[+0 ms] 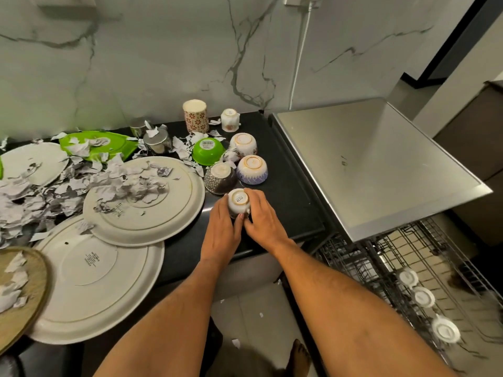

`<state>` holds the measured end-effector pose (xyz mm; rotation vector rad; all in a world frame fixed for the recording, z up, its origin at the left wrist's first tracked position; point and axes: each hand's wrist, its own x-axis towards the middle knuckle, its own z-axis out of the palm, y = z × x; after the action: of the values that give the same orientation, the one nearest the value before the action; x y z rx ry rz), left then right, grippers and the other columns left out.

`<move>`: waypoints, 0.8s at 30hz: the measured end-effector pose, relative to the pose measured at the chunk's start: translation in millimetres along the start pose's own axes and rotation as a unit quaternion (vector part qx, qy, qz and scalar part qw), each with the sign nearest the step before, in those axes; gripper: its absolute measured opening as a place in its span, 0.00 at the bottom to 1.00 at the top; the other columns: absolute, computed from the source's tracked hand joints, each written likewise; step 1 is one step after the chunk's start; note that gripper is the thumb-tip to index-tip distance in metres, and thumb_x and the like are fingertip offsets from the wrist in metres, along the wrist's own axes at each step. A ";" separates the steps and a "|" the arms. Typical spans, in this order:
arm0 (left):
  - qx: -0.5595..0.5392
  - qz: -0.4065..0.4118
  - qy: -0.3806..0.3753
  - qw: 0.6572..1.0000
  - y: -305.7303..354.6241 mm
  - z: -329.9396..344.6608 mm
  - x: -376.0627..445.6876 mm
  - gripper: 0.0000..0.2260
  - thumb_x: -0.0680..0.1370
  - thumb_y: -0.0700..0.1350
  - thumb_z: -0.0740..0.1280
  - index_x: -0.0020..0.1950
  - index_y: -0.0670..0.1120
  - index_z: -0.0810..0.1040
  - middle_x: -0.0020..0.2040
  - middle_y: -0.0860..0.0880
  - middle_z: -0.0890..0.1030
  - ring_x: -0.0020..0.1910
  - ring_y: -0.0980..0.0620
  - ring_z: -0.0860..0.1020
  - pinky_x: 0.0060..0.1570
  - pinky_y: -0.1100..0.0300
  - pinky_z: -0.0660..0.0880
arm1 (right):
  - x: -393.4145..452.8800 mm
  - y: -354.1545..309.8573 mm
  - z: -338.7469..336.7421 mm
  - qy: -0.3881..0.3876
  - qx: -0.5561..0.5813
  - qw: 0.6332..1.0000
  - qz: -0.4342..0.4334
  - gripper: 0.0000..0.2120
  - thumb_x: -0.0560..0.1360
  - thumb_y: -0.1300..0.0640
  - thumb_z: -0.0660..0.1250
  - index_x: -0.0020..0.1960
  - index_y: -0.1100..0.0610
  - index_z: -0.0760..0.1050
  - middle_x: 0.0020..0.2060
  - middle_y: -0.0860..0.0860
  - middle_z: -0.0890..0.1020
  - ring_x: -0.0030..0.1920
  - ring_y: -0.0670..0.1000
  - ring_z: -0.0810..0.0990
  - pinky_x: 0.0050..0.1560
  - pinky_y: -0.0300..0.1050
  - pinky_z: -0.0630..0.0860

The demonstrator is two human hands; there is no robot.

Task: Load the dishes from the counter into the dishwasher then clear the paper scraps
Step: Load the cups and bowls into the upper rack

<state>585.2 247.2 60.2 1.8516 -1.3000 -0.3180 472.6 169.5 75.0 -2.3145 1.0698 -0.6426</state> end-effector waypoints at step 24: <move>-0.019 0.163 -0.170 0.972 117.8 146.9 -134.6 0.27 0.82 0.54 0.65 0.76 0.43 0.63 0.71 0.46 0.69 0.71 0.52 0.67 0.74 0.63 0.60 | -222.7 127.9 -115.8 0.044 -0.059 0.992 0.104 0.37 0.68 0.66 0.69 0.76 0.62 0.63 0.67 0.57 0.68 0.66 0.56 0.72 0.68 0.49 0.74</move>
<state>358.9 279.4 23.5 1.5607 -1.7902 -0.4935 203.7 245.2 38.7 -2.2498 1.4020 -0.6188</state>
